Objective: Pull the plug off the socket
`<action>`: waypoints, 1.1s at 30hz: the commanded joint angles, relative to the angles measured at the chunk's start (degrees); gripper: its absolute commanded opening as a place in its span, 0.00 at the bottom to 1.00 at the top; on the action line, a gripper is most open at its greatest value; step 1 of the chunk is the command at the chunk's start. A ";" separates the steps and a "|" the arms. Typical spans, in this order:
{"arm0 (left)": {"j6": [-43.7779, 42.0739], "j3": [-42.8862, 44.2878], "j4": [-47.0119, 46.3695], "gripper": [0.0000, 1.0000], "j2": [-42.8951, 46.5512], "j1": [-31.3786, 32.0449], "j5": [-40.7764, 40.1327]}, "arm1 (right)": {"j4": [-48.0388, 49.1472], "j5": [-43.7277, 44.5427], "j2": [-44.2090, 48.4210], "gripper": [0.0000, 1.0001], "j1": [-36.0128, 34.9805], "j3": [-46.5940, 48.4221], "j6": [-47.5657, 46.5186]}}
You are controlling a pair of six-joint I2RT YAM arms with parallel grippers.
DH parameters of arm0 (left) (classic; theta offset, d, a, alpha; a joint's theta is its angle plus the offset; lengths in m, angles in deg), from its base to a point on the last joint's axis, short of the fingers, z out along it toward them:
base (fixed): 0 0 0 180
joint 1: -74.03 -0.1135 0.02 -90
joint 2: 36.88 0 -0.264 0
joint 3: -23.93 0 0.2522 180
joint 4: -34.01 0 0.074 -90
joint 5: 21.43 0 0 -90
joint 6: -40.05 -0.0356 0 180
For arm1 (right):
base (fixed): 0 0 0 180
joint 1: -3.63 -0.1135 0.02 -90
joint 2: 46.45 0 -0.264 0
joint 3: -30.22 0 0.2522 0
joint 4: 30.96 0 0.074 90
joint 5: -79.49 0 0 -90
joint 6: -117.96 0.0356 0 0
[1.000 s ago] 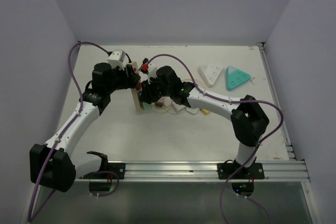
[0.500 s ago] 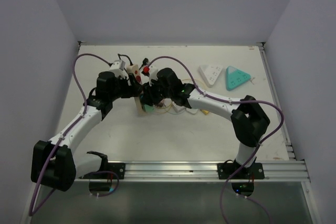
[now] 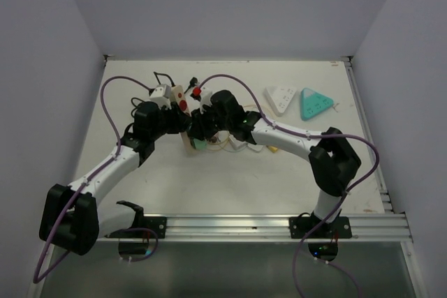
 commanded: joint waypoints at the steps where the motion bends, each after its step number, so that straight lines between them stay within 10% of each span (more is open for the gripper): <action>1: -1.61 0.36 -5.86 0.22 0.95 0.37 -3.14 | 6.60 -1.67 5.48 0.00 -0.10 -0.09 0.31; 6: -4.77 1.33 -3.59 0.00 0.95 0.28 -9.37 | 5.37 -1.85 7.06 0.00 -0.18 -1.85 0.14; 33: -8.12 7.57 5.65 0.00 -2.47 0.19 -30.38 | -7.82 -0.26 27.54 0.00 -0.01 -8.71 -3.91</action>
